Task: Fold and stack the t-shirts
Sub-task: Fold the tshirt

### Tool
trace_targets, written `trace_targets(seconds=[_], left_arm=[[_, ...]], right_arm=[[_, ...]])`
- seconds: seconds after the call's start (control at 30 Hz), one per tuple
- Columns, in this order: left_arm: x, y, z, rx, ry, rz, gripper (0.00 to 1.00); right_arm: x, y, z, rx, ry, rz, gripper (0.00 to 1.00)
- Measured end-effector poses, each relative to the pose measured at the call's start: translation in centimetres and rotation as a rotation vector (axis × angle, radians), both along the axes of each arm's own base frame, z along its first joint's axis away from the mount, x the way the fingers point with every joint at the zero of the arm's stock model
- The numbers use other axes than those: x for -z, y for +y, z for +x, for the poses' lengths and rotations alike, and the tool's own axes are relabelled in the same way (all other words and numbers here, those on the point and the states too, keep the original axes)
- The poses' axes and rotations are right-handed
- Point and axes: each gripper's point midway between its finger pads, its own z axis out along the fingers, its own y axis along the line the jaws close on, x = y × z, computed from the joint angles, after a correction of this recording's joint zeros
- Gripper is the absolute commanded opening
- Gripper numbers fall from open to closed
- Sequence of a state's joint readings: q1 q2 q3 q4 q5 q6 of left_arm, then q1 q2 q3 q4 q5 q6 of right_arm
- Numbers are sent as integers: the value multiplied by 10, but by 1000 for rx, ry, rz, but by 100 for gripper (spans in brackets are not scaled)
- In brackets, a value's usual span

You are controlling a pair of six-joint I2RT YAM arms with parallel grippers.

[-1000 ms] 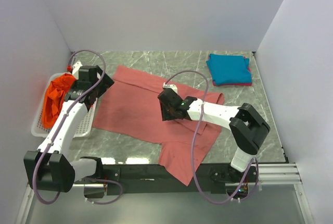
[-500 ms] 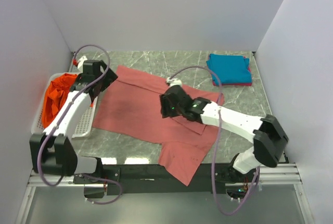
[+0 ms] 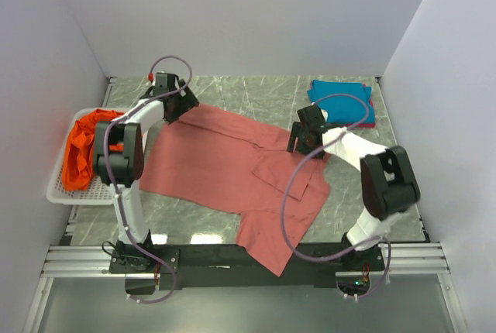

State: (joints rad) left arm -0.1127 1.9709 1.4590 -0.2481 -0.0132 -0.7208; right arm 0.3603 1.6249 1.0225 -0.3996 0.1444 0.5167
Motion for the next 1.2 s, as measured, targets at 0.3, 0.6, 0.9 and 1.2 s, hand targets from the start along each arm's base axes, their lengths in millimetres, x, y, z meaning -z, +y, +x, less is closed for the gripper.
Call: trace_targets(seconds=[0.3, 0.6, 0.9, 1.2], left_arm=[[50, 7, 12, -31, 86, 40, 99], [56, 41, -23, -168, 159, 107, 99], [57, 53, -34, -255, 220, 122, 99], [49, 62, -23, -295, 259, 139, 99]], right_arm=[[33, -1, 34, -21, 116, -27, 81], [32, 11, 90, -115, 136, -52, 78], [28, -14, 148, -134, 138, -86, 79], [18, -18, 161, -197, 113, -56, 79]])
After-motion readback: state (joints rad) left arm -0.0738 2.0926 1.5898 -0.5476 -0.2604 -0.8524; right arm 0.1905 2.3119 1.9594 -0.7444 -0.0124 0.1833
